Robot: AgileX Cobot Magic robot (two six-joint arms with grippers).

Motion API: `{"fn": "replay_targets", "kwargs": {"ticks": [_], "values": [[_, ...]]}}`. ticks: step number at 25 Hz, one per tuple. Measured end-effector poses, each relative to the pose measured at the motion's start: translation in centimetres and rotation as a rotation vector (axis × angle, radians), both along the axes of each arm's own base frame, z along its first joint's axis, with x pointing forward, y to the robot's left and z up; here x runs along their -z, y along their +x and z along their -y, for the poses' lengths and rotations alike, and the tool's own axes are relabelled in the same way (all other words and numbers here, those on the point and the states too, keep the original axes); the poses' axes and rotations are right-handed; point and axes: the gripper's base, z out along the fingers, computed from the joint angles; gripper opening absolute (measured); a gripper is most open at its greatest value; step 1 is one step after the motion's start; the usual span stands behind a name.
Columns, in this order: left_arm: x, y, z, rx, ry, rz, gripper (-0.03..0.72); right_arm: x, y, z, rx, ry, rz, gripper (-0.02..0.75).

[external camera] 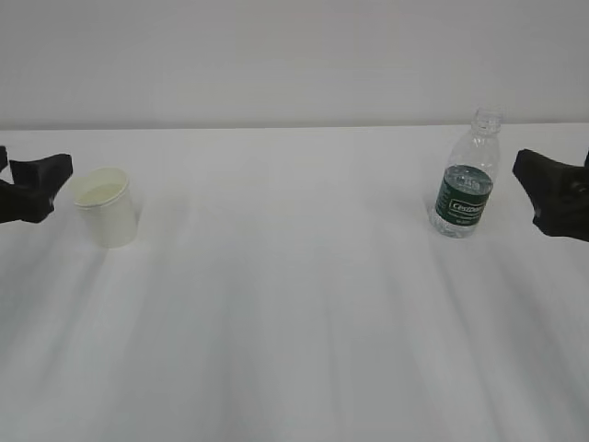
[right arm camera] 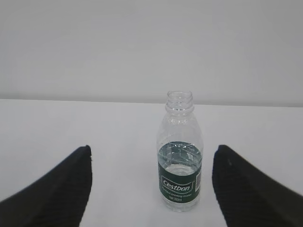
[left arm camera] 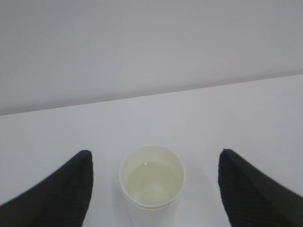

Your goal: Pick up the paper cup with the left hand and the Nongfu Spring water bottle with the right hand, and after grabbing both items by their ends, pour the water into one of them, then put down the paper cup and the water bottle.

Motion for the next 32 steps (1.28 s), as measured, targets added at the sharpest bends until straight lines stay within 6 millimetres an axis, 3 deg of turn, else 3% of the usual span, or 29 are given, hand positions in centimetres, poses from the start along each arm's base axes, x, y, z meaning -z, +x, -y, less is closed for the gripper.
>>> {"fn": "replay_targets", "kwargs": {"ticks": [8, 14, 23, 32], "values": [[-3.8, -2.1, -0.3, -0.012, -0.002, 0.046, 0.592, -1.3, -1.3, 0.2, 0.0, -0.001, -0.018, 0.592], [-6.3, -4.1, -0.6, -0.022, 0.002, 0.086, 0.588, -3.5, -1.9, 0.3, -0.002, 0.0, -0.02, 0.592], [-9.2, -7.5, -1.2, -0.041, -0.004, 0.135, 0.588, -6.2, -3.7, 0.7, -0.005, -0.003, -0.045, 0.592], [-10.8, -10.8, -1.8, -0.065, 0.004, 0.128, 0.588, -7.5, -6.7, 1.2, -0.011, -0.025, -0.062, 0.592]]}}
